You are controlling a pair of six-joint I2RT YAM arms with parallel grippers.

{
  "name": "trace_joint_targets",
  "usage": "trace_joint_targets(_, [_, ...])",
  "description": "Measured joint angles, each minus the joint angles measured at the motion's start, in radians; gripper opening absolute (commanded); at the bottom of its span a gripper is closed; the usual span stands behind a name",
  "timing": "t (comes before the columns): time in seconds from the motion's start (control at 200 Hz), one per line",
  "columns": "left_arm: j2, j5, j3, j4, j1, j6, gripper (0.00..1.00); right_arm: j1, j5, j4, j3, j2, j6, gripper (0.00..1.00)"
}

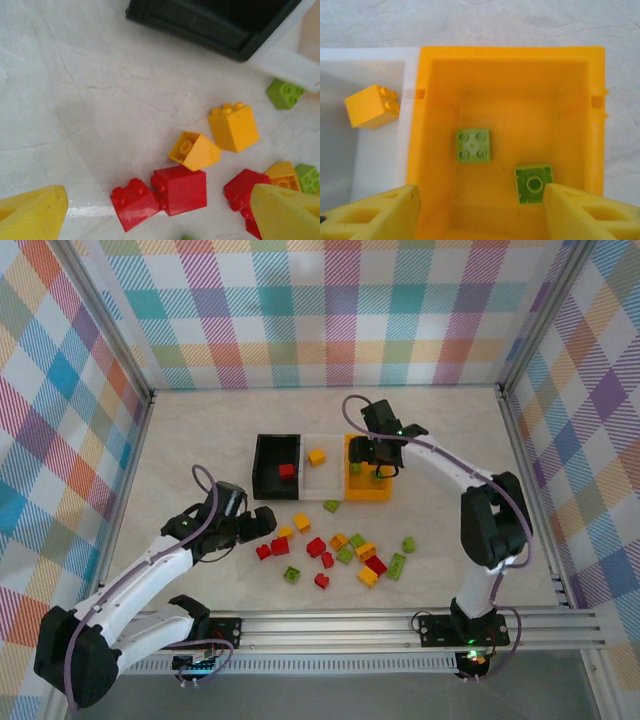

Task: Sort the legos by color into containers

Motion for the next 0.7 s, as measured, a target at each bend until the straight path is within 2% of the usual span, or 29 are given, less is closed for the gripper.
trace_joint_targets(0.13, [0.060,0.000,-0.009,0.000,-0.061,-0.005,0.79,0.014,-0.007,0.026,-0.079,-0.064,0.007,0.67])
trace_joint_targets(0.26, [0.130,0.001,-0.041,0.017,-0.101,-0.009,0.78,0.018,-0.011,0.041,-0.131,-0.079,0.011,0.67])
trace_joint_targets(0.505, [0.172,-0.021,-0.056,0.031,-0.110,-0.032,0.64,0.019,-0.010,0.049,-0.161,-0.080,0.012,0.67])
trace_joint_targets(0.7, [0.165,-0.056,-0.067,0.030,-0.110,-0.044,0.61,0.019,-0.010,0.063,-0.162,-0.080,0.015,0.67])
